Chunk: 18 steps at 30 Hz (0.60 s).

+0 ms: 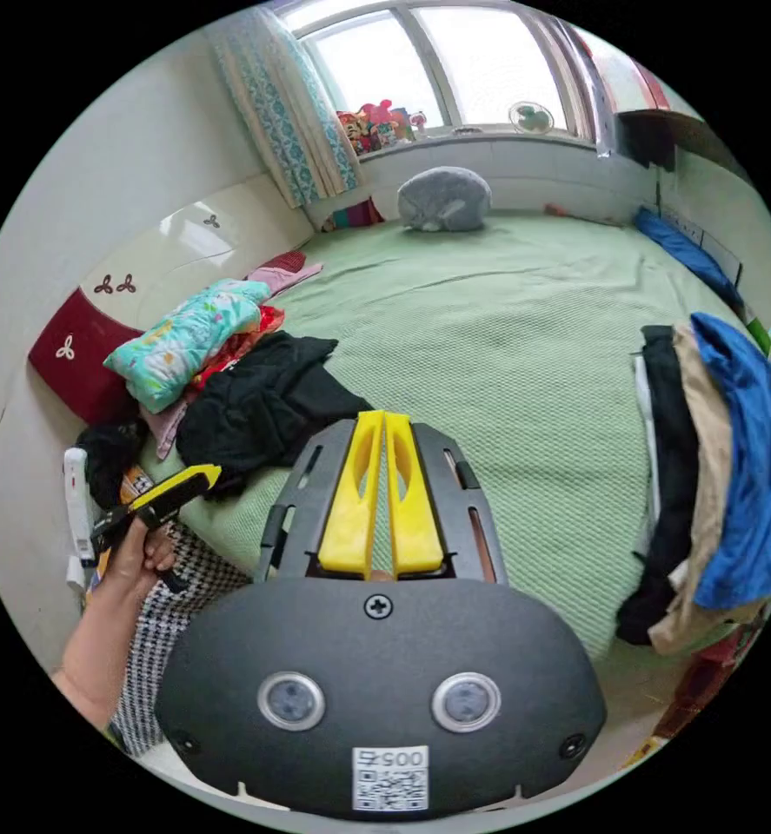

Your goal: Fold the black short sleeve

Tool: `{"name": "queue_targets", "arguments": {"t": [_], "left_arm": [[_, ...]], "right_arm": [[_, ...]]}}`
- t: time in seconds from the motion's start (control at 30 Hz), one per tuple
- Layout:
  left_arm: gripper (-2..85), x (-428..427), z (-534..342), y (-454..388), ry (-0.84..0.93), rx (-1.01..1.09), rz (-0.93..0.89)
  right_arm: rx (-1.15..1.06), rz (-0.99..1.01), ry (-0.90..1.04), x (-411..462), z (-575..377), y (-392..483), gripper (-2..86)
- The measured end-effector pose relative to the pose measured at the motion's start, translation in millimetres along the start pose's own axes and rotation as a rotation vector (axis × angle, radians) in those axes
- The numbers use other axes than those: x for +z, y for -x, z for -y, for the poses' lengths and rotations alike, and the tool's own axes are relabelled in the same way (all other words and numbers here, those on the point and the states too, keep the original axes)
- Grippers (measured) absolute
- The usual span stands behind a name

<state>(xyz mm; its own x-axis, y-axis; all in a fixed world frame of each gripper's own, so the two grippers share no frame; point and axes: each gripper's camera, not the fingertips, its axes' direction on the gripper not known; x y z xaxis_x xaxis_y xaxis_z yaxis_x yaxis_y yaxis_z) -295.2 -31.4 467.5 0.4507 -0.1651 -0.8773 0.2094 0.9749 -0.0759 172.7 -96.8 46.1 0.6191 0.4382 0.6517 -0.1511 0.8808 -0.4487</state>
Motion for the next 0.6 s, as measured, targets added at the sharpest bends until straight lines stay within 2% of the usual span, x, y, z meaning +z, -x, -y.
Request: {"name": "queue_targets", "arguments": {"t": [0.2, 0.23, 0.3, 0.4, 0.43, 0.53, 0.6], "left_arm": [[12.9, 28, 45, 23, -0.023, -0.055, -0.031], [13.3, 34, 54, 26, -0.037, -0.071, 0.001], [13.4, 45, 68, 29, -0.041, -0.073, 0.070], [12.7, 70, 83, 43, 0.020, -0.123, 0.106], [11.5, 73, 84, 54, 0.012, -0.217, 0.070], [6.0, 67, 81, 79, -0.027, -0.378, -0.030], [4.0, 63, 79, 85, -0.041, -0.367, -0.066]], "right_arm": [[-0.070, 0.153, 0.086, 64, -19, -6, -1.0], [0.007, 0.160, 0.132, 71, -22, -15, -0.9], [-0.002, 0.202, 0.130, 72, -21, -19, -0.9], [-0.137, 0.038, 0.157, 77, -18, -7, -1.0], [-0.188, -0.006, 0.161, 79, -18, -1, -1.0], [-0.248, -0.029, 0.154, 82, -20, 6, -1.0], [-0.253, -0.029, 0.150, 83, -18, 8, -1.0]]}}
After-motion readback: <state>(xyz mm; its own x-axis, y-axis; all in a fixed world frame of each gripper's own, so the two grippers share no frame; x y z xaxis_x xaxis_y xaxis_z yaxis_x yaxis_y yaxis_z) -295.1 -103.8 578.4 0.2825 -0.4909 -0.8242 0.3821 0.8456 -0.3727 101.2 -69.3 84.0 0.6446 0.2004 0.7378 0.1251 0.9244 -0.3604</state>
